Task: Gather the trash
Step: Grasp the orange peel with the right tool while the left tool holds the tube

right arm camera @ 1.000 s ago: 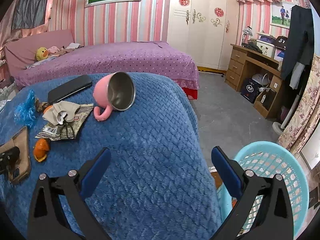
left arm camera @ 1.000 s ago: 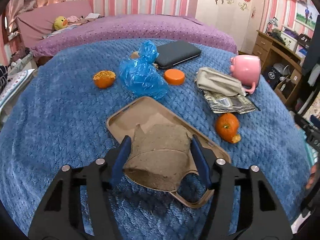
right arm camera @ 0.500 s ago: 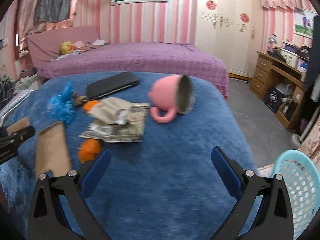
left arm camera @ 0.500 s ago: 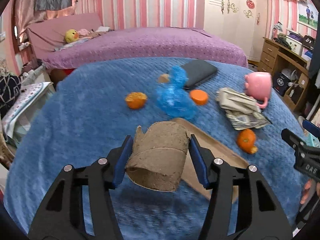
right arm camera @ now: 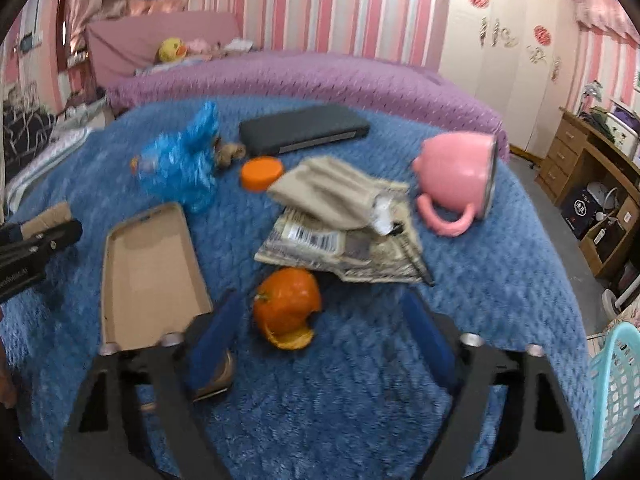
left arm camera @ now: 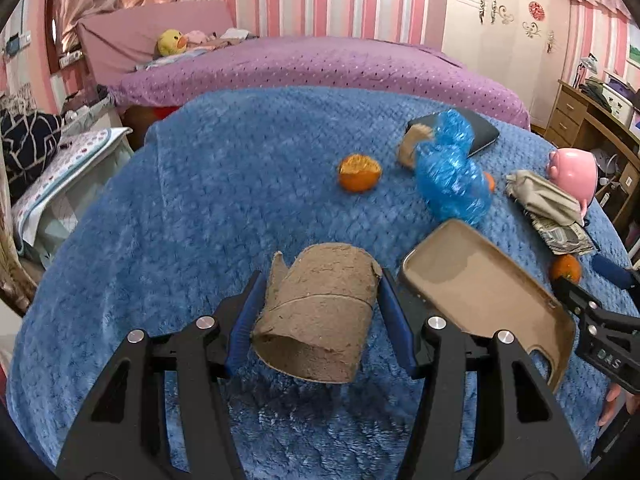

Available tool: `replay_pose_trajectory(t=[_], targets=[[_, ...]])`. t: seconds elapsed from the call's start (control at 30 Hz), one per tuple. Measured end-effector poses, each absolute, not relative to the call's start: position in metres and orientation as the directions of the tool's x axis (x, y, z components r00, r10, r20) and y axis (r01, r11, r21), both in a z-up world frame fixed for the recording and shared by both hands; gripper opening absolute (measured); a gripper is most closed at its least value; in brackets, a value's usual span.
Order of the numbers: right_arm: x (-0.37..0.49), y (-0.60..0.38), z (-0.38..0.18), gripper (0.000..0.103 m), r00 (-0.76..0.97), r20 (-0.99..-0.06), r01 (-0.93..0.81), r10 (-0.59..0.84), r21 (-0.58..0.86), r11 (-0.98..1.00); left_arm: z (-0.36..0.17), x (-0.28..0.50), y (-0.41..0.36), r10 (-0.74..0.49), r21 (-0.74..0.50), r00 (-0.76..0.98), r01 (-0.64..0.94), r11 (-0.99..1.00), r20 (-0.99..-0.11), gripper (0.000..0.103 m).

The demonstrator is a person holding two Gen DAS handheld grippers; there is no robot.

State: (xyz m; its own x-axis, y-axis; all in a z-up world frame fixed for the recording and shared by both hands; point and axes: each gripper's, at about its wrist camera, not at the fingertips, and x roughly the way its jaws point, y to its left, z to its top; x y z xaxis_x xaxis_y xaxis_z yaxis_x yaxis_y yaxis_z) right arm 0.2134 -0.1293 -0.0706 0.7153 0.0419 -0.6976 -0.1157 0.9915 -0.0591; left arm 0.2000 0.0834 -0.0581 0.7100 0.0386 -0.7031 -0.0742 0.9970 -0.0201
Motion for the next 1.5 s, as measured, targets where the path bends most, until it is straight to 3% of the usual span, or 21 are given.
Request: replay_pose_trajectory(t=[0.07, 0.17, 0.27, 0.43, 0.73, 1.5], targets=[[0.214, -0.130, -0.073, 0.050, 0.706, -0.704, -0.145, 0.082, -0.030, 0.989, -0.061, 0.201, 0.083, 0.039, -0.023, 0.704, -0.078, 0.997, -0.709, 0.056], [0.211, -0.129, -0.071, 0.036, 0.713, -0.689, -0.182, 0.127, -0.006, 0.983, -0.059, 0.199, 0.081, 0.035, -0.024, 0.713, -0.073, 0.997, -0.700, 0.056], [0.205, -0.128, -0.066, 0.032, 0.732, -0.666, -0.198, 0.144, -0.006, 0.980, -0.054, 0.195, 0.072, 0.035, -0.007, 0.728, -0.055, 0.998, -0.685, 0.056], [0.197, -0.140, -0.059, 0.031, 0.747, -0.643, -0.197, 0.168, 0.027, 0.980, -0.050, 0.193, 0.052, 0.051, 0.045, 0.739, -0.028, 0.999, -0.672, 0.056], [0.185, -0.185, -0.050, 0.031, 0.772, -0.624, -0.138, 0.115, 0.012, 0.990, -0.038, 0.187, 0.027, -0.014, -0.011, 0.757, 0.009, 1.000, -0.653, 0.056], [0.164, -0.277, -0.038, 0.031, 0.803, -0.595, -0.042, 0.027, -0.010, 0.999, -0.046, 0.170, -0.053, -0.059, 0.029, 0.763, 0.102, 0.994, -0.644, 0.056]])
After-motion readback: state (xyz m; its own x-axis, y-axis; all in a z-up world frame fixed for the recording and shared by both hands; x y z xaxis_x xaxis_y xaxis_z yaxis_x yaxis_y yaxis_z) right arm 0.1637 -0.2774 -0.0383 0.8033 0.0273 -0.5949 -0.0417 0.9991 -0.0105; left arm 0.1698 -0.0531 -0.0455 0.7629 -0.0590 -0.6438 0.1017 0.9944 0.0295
